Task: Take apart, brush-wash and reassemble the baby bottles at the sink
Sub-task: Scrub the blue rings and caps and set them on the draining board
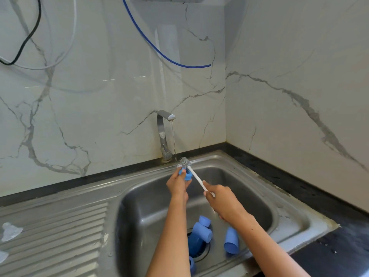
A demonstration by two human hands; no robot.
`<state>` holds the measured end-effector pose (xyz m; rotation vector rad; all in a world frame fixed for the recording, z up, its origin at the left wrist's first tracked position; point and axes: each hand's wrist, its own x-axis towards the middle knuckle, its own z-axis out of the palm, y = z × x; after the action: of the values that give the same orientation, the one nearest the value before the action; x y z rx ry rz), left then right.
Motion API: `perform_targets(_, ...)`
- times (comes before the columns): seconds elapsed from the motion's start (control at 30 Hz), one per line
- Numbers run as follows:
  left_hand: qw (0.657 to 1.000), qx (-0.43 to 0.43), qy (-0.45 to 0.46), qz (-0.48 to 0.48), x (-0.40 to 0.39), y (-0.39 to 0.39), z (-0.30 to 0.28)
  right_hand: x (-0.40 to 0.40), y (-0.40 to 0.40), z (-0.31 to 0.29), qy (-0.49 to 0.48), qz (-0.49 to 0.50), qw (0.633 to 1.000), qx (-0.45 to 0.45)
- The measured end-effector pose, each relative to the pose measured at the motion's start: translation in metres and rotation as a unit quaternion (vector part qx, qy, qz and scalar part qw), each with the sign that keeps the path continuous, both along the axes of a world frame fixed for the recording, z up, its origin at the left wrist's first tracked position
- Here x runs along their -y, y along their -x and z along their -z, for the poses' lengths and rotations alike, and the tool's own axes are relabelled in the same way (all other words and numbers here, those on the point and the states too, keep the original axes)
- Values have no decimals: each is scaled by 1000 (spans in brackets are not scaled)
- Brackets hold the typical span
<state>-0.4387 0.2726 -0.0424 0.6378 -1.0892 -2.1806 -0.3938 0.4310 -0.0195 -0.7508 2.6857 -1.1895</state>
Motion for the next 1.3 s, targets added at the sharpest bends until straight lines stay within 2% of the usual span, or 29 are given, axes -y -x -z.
perform_targets(0.07,1000,-3,-21,-14,3,-3,-2,-3,-1,-2,12,-12,1000,20)
perform_targets(0.23,975,-77,-199,-64,28,-7,-6,-21,-7,2,44,-32,996,69)
perform_targets(0.33,973,-77,-213,-49,27,-4,-4,-17,-6,2,61,-30,995,78)
perform_targets(0.57,985,-31,-167,43,12,-5,-2,-2,-2,-2,89,-4,992,88)
perform_targets(0.73,976,-41,-203,-61,24,-16,1,-12,-8,1,61,-49,989,129)
perform_targets(0.83,979,-34,-178,-93,32,-12,-3,-12,-13,1,49,-57,990,120)
perform_targets(0.97,994,4,-108,-16,16,-8,-8,-6,-3,-2,61,-27,993,98)
perform_targets(1.13,992,9,-108,57,22,-6,-6,-4,-5,-4,62,-28,993,92)
perform_targets(1.3,990,11,-65,125,21,-9,-7,-8,-5,-6,56,-33,994,86)
